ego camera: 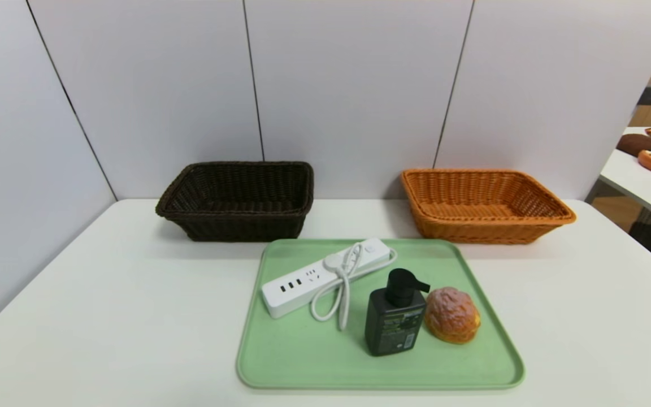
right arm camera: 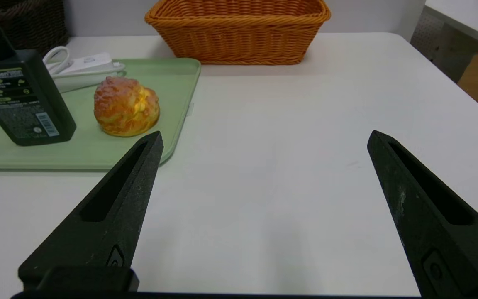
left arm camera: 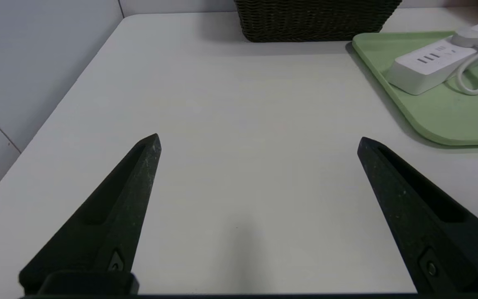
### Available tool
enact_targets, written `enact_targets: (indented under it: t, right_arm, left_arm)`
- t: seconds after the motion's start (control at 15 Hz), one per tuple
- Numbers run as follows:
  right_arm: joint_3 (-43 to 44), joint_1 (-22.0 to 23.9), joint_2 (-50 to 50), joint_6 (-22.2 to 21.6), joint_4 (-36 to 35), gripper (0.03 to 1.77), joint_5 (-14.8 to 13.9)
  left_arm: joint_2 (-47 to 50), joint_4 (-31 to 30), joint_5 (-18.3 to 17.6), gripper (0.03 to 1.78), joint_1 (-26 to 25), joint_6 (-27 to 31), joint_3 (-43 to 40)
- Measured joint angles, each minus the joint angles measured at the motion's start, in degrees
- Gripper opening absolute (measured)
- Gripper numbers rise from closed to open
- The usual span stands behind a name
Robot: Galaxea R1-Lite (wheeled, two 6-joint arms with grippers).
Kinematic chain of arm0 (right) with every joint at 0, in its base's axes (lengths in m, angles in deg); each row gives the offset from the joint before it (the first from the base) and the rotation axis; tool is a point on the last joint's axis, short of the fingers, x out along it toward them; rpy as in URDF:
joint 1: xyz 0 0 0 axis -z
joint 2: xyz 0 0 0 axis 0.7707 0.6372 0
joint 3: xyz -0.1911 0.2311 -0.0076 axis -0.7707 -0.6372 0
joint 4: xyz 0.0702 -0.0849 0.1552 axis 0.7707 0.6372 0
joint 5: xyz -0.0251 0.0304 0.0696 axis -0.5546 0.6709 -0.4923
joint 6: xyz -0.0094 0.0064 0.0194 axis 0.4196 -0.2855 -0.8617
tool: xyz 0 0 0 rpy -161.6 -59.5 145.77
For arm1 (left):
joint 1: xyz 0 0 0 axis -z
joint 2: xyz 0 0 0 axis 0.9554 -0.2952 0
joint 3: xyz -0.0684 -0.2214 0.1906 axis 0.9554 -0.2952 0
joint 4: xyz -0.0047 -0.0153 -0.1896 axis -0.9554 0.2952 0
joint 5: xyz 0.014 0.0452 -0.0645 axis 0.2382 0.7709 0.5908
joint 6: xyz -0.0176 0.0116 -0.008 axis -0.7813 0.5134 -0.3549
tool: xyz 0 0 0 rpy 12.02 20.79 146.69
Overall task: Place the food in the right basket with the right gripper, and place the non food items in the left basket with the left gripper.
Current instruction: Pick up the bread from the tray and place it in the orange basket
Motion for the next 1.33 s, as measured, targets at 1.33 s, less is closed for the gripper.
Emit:
enact_targets:
  t: [1.33]
  right_arm:
    - [27.90,-1.71,47.30,2.34,11.74,1.70,11.26]
  left_arm:
    - [-55.48,0.09,-17.26,1.69,1.95,2.55,26.51]
